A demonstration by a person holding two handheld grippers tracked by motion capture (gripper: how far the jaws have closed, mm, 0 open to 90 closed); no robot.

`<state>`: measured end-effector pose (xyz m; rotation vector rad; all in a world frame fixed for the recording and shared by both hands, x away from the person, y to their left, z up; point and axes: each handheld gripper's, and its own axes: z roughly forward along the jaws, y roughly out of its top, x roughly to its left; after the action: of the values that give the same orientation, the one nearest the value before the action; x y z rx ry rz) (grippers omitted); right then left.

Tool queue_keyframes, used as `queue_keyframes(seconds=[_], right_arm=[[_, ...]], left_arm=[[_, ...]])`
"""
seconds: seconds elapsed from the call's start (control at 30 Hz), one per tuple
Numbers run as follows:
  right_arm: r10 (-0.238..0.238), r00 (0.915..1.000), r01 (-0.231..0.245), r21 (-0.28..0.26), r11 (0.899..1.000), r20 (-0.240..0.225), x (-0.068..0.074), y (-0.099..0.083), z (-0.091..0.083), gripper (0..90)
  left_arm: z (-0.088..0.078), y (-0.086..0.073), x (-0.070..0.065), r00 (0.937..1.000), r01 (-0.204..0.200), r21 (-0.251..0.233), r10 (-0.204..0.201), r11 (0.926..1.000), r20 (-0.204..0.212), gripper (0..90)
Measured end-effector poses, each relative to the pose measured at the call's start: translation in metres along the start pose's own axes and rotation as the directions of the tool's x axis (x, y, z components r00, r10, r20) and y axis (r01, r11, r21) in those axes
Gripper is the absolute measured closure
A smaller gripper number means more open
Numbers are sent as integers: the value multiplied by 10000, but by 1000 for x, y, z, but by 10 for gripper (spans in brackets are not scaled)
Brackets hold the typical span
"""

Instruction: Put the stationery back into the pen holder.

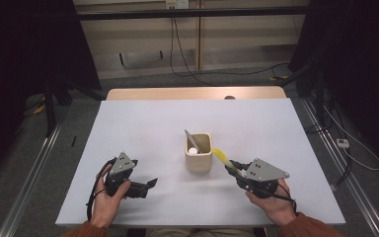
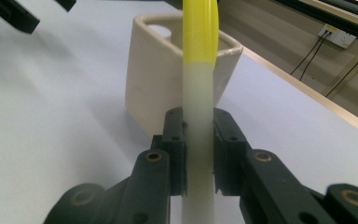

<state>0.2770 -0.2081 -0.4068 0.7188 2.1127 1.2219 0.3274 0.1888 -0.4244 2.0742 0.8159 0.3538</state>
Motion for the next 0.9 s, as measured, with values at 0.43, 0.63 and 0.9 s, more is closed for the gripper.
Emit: queue_keyframes(seconds=[0.43, 0.63, 0.9], right_arm=[[1028, 9935, -1056, -571, 9928, -493, -13, 16, 14, 782], [1242, 9910, -1280, -840, 9882, -492, -19, 27, 15, 782], [1660, 9832, -1742, -1193, 9775, -753, -26, 37, 23, 782]], left_arm=[[-17, -20, 4, 9984, 390, -724, -418, 9966, -375, 46], [-18, -22, 5, 9975, 674, -840, -690, 9942, -161, 50], [-19, -24, 7, 9975, 634, -958, -662, 9934, -263, 51]])
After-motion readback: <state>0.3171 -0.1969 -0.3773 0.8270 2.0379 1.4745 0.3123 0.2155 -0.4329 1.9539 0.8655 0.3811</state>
